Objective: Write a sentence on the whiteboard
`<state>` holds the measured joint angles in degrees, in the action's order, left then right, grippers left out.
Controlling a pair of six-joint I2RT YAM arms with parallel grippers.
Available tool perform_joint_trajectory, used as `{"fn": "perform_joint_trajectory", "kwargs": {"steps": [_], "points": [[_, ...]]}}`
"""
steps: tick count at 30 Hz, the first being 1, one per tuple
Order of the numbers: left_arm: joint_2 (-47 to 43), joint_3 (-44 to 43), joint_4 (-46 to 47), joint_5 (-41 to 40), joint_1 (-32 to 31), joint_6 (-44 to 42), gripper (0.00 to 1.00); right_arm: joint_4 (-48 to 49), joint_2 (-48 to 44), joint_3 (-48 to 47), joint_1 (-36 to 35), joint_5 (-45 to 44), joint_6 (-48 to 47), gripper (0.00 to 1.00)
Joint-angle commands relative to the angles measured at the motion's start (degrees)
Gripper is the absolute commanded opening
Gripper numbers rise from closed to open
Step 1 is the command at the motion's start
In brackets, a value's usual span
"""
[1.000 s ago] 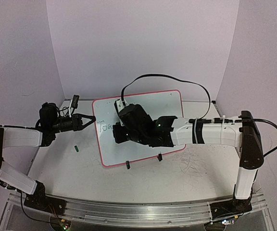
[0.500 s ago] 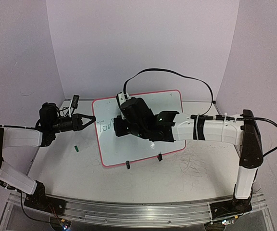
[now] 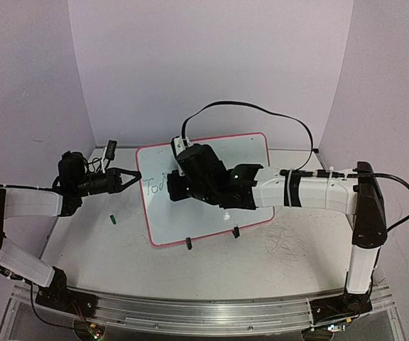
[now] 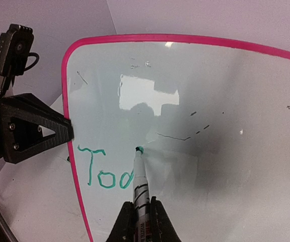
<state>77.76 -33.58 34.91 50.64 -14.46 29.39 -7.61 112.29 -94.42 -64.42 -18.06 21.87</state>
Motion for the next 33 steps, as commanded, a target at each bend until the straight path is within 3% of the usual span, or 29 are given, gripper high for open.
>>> {"fn": "perform_joint_trajectory", "kwargs": {"steps": [1, 23, 33], "points": [[-1.2, -0.6, 2.3, 2.8, -0.6, 0.1, 0.0, -1.0, -1.1, 2.5, 0.1, 0.2, 1.5, 0.0], [-1.4, -0.5, 2.3, 2.6, -0.6, 0.1, 0.0, -2.1, -4.4, 5.6, -0.7, 0.1, 3.1, 0.0], [-1.6, -0.6, 2.2, 2.6, -0.6, 0.2, 0.0, 3.4, -6.8, 8.5, -0.3, 2.8, 2.0, 0.0]]}}
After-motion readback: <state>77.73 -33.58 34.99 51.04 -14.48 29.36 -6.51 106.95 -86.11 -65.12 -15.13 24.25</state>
